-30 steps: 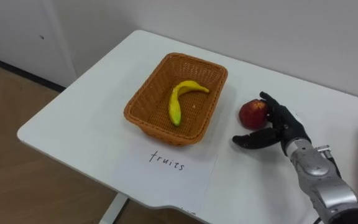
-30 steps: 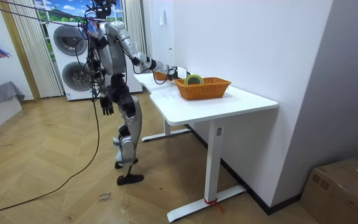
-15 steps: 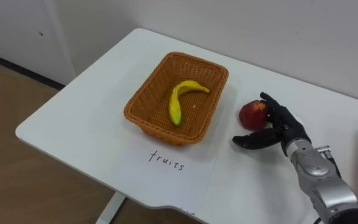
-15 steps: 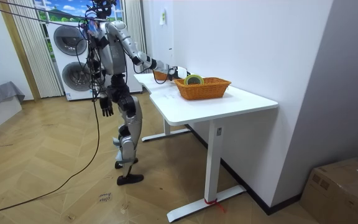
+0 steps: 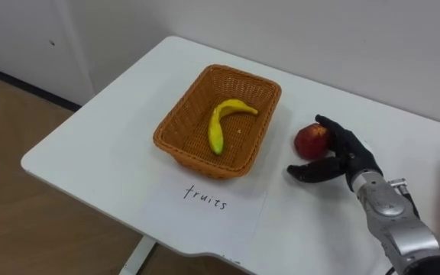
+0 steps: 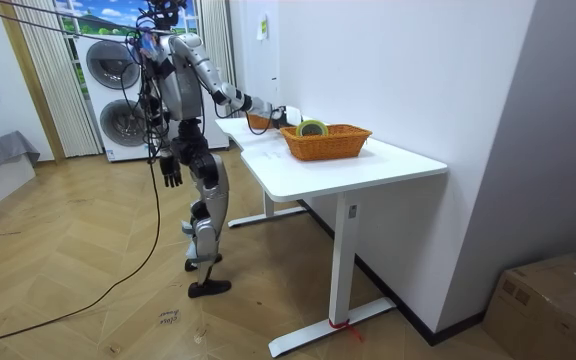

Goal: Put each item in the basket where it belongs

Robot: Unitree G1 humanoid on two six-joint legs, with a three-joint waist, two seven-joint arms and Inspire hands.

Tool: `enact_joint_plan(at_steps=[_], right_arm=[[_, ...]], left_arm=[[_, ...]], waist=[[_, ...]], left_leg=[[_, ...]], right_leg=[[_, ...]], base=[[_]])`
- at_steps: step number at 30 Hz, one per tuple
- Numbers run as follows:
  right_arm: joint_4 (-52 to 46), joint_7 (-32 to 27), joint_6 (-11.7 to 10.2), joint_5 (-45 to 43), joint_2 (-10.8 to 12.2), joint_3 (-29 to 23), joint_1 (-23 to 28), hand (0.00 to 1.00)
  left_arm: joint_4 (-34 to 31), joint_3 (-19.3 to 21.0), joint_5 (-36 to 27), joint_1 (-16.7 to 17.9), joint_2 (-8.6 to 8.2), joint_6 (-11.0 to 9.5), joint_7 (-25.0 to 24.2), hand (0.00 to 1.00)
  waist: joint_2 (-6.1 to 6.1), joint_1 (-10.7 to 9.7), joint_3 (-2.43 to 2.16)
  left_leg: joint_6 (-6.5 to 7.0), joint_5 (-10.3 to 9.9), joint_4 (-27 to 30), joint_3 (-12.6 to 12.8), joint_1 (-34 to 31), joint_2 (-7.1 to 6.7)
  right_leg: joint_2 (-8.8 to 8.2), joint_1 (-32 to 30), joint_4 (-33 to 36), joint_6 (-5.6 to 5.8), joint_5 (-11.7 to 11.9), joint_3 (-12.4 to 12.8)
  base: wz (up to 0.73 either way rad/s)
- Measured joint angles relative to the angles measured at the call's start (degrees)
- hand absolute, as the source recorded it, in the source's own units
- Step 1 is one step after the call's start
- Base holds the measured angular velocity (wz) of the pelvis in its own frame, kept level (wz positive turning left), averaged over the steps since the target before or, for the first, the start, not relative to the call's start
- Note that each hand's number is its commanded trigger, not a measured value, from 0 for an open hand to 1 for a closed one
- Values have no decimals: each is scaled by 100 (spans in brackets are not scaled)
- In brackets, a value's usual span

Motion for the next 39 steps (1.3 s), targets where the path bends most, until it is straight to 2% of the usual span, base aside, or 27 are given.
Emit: enact_joint_plan(at_steps=[15,25,35,39], right_arm=[[49,-16,-10,10,-51,4,-2,100],[82,-6,-10,16,-58,5,-2,100],[112,-14,-13,59,-58,13,4,100],[10,-96,-3,8,-58,-7,40,100]], left_arm=[[4,-9,-36,0,16,3,46,0],[-15,21,-25,0,147,9,2,0],[-15,33,-29,4,156,9,129,0],[-14,66,-27,4,150,9,131,0]], waist=[[-21,52,11],[-82,136,-1],[-104,111,-17],[-90,43,-20]], left_leg=[[0,0,4,0,1,0],[-1,-1,-7,-8,-7,-8],[0,-1,-12,-2,17,-4],[0,-1,-9,7,14,-3]], right_leg=[[0,2,1,0,0,0],[4,6,-23,1,0,6],[4,24,-19,1,0,12],[0,27,-23,1,0,5]], base=[[0],[0],[0],[1]])
